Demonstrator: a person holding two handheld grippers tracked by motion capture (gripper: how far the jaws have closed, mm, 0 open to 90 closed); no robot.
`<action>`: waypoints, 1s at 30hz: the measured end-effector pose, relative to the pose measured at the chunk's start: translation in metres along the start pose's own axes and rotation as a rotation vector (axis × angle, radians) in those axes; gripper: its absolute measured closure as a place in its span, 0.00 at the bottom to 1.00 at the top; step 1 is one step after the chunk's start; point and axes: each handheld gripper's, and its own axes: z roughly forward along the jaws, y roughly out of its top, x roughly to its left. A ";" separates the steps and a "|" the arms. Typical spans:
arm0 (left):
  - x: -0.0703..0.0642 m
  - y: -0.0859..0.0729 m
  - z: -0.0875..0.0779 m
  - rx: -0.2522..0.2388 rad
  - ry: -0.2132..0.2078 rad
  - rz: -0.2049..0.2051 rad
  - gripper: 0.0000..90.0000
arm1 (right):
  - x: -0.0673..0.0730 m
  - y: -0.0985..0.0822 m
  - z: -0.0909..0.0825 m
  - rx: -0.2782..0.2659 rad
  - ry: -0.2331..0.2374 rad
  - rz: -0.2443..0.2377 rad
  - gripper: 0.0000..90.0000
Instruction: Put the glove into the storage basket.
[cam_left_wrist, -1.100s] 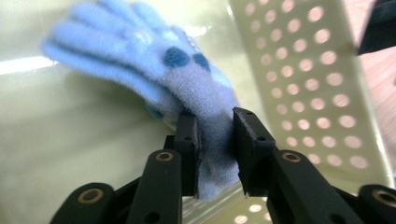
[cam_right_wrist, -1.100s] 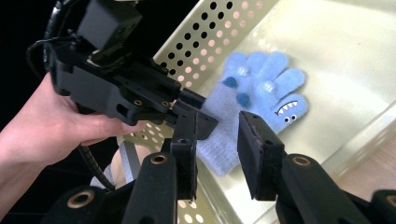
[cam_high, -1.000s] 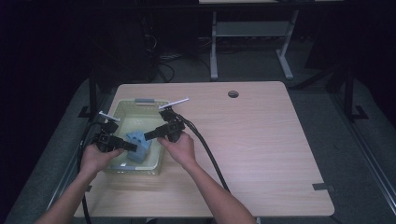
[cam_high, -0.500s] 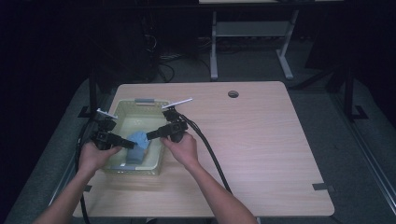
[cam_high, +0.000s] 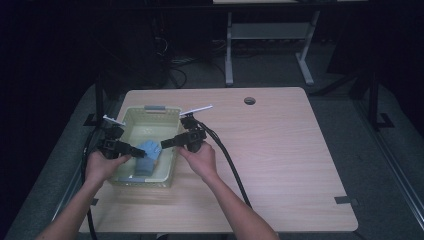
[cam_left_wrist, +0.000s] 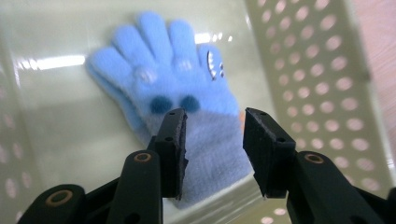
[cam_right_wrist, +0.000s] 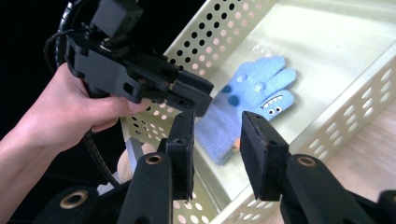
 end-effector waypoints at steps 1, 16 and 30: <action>0.000 0.000 -0.002 -0.012 -0.011 0.000 0.65 | 0.000 0.000 -0.001 -0.003 0.001 -0.004 0.72; -0.020 0.002 -0.013 -0.151 -0.147 0.021 0.53 | -0.006 0.000 -0.024 -0.039 0.000 -0.001 0.64; -0.056 0.011 -0.008 -0.210 -0.222 0.079 0.46 | -0.024 -0.007 -0.068 -0.117 -0.017 0.022 0.57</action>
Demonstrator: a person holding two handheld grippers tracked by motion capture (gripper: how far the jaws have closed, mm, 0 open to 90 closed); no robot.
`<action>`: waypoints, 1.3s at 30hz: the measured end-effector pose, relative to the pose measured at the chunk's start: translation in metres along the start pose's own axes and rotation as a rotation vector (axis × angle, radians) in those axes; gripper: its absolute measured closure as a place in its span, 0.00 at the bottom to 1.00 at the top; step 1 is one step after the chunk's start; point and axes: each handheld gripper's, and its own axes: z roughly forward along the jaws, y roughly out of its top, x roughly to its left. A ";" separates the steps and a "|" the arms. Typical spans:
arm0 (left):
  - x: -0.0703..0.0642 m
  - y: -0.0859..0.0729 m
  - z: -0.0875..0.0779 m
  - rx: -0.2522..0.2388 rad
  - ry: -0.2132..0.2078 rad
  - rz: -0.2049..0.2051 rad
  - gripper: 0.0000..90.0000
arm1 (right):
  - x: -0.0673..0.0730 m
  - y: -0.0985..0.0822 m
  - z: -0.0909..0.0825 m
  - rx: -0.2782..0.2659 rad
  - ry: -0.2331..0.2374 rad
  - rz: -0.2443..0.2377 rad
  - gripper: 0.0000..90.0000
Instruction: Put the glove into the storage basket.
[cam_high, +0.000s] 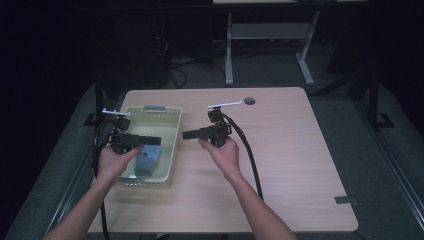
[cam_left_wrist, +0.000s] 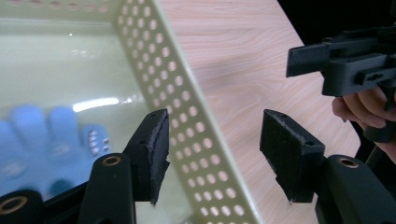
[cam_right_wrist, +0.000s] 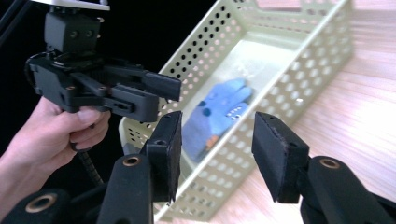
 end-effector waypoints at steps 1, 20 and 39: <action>-0.003 0.001 0.002 0.002 -0.001 0.005 0.46 | -0.002 -0.001 -0.003 -0.007 -0.006 -0.002 0.57; -0.053 0.007 0.031 -0.043 -0.046 0.131 0.41 | -0.040 -0.025 -0.086 -0.109 -0.066 0.048 0.50; -0.087 -0.007 0.064 -0.021 -0.098 0.194 0.31 | -0.063 -0.049 -0.134 -0.143 -0.117 0.095 0.44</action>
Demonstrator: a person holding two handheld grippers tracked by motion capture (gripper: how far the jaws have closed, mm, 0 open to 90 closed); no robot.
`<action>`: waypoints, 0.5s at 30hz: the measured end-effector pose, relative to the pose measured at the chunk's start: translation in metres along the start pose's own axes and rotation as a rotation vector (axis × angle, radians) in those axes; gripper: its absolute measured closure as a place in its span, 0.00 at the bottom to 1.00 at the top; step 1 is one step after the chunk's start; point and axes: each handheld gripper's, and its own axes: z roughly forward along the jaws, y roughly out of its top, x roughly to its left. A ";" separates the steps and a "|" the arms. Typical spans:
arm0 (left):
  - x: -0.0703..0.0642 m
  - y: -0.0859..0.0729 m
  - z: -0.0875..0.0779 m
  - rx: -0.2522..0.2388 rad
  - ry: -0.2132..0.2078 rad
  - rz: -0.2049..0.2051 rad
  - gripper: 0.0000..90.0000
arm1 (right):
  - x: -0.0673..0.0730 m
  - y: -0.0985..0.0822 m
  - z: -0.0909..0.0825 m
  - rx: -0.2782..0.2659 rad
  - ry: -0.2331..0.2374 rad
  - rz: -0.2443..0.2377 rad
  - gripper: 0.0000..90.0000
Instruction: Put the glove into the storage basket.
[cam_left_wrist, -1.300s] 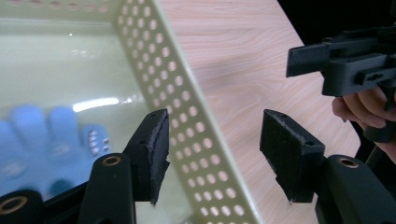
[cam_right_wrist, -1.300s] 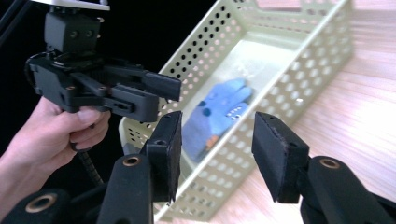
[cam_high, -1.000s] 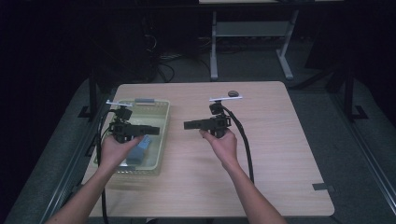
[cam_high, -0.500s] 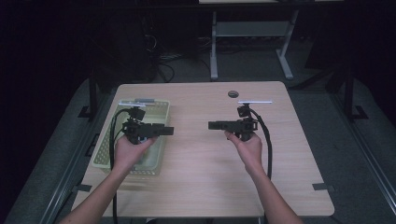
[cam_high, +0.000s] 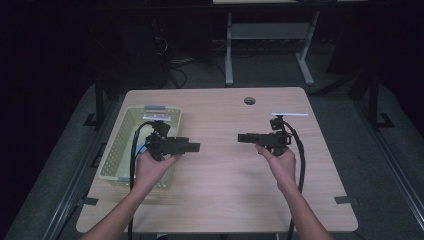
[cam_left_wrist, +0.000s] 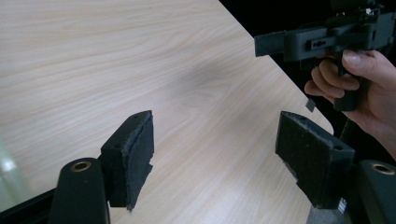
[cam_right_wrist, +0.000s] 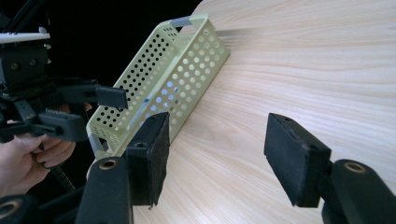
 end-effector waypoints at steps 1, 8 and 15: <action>-0.002 -0.001 0.002 0.002 -0.005 0.000 0.30 | -0.002 -0.001 -0.002 -0.002 -0.002 0.001 0.44; -0.015 -0.006 0.016 0.004 -0.028 0.023 0.28 | -0.015 -0.010 -0.021 -0.018 -0.022 0.021 0.42; -0.025 -0.013 0.030 0.026 -0.045 0.041 0.27 | -0.028 -0.021 -0.036 -0.030 -0.041 0.038 0.41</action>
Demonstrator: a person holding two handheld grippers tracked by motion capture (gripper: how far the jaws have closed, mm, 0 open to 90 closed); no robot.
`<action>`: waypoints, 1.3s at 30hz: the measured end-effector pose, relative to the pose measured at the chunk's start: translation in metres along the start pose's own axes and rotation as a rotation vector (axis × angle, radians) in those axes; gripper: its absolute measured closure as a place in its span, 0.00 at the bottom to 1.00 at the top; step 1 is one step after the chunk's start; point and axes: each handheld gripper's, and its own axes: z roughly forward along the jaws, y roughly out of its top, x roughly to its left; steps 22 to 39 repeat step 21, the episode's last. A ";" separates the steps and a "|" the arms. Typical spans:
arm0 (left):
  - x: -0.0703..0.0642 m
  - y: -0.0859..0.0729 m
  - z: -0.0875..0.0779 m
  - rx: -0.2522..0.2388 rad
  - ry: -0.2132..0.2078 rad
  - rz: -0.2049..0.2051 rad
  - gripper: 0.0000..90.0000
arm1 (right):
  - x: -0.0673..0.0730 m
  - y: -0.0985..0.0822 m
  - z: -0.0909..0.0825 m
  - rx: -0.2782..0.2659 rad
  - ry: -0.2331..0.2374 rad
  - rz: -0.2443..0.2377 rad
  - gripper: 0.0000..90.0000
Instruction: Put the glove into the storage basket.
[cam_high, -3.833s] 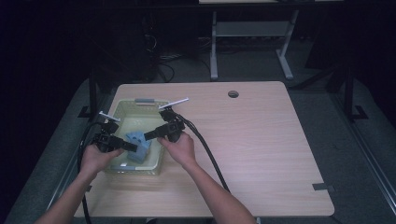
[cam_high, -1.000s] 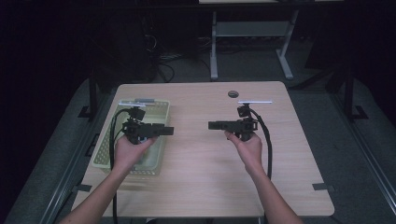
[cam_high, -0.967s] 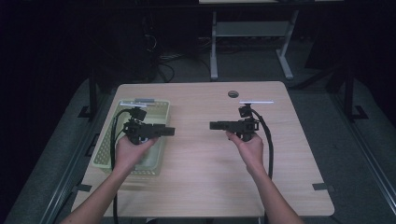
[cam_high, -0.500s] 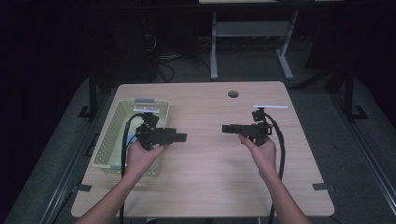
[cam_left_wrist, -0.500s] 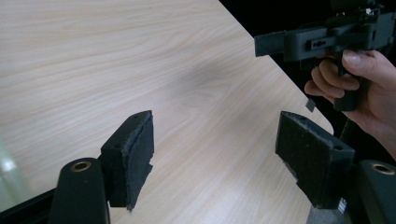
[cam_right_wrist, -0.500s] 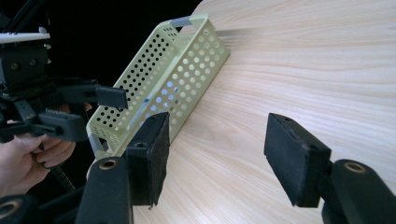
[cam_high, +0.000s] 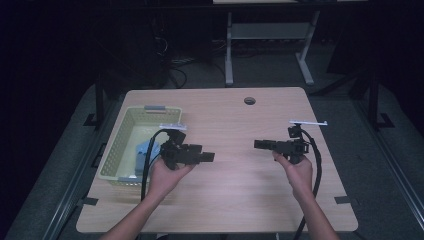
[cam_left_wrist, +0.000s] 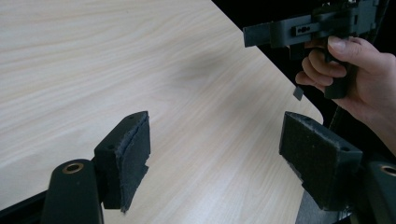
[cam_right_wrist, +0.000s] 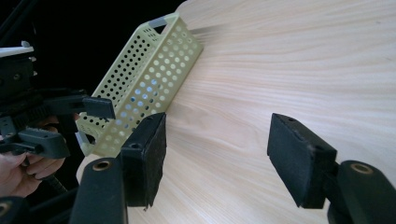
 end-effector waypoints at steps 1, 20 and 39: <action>-0.002 -0.001 0.002 -0.002 -0.002 0.003 0.27 | -0.002 -0.002 -0.002 -0.001 -0.003 0.003 0.41; -0.020 -0.025 0.035 0.042 -0.059 0.025 0.26 | -0.036 -0.038 -0.030 -0.012 -0.046 0.062 0.38; -0.020 -0.025 0.035 0.042 -0.059 0.025 0.26 | -0.038 -0.040 -0.030 -0.011 -0.046 0.066 0.38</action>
